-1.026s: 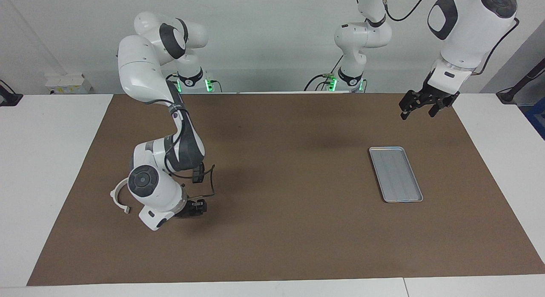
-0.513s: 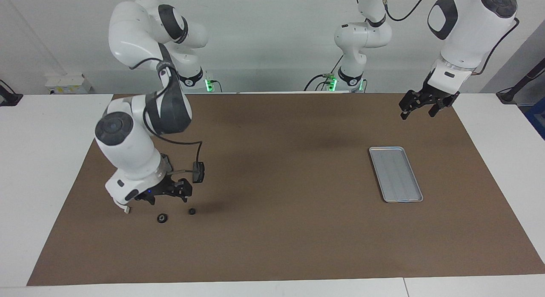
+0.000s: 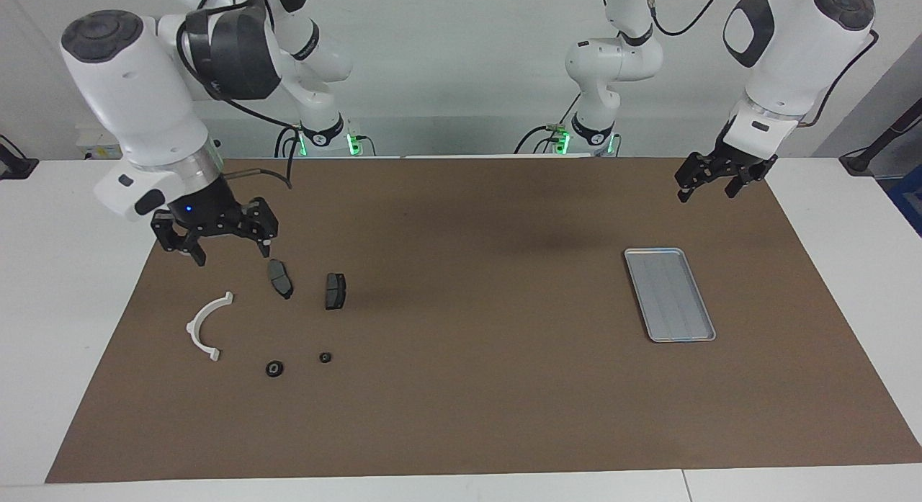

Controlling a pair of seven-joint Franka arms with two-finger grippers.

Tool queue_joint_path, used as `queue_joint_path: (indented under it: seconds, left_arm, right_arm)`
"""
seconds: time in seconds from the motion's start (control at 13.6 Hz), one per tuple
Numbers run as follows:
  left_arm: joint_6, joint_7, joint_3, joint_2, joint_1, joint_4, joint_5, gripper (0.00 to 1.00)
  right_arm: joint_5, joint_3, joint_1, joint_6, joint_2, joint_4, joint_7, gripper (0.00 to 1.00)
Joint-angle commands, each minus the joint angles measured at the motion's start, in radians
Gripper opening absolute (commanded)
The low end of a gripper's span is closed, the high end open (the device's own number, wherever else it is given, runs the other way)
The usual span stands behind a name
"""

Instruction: Place bearing gear from tray to pile

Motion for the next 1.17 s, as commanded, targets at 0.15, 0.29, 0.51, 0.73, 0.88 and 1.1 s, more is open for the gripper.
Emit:
queue_joint_path:
  seconds: [0.15,0.29,0.51,0.73,0.88,1.1]
  left_arm:
    - [-0.013,0.009,0.0,-0.011,0.001,0.003,-0.002,1.0]
    - [-0.013,0.009,0.0,-0.011,0.001,0.003,-0.002,1.0]
    - [-0.013,0.009,0.0,-0.011,0.001,0.003,-0.002,1.0]
    - [-0.013,0.009,0.0,-0.011,0.001,0.003,-0.002,1.0]
    - [-0.013,0.009,0.0,-0.011,0.001,0.003,-0.002,1.0]
    - [-0.013,0.009,0.0,-0.011,0.001,0.003,-0.002,1.0]
  right_arm:
    - [0.029,-0.003,-0.06,0.026,-0.238,-0.259,-0.039,1.0]
    - [0.029,-0.003,-0.078,0.03,-0.302,-0.325,-0.033,1.0]
    - [0.034,-0.003,-0.081,0.024,-0.324,-0.328,-0.011,1.0]
    - [0.038,-0.004,-0.092,0.021,-0.322,-0.315,-0.011,1.0]
    - [0.08,-0.004,-0.092,0.02,-0.322,-0.315,0.01,1.0]
    - [0.095,-0.004,-0.09,0.017,-0.319,-0.316,0.079,1.0]
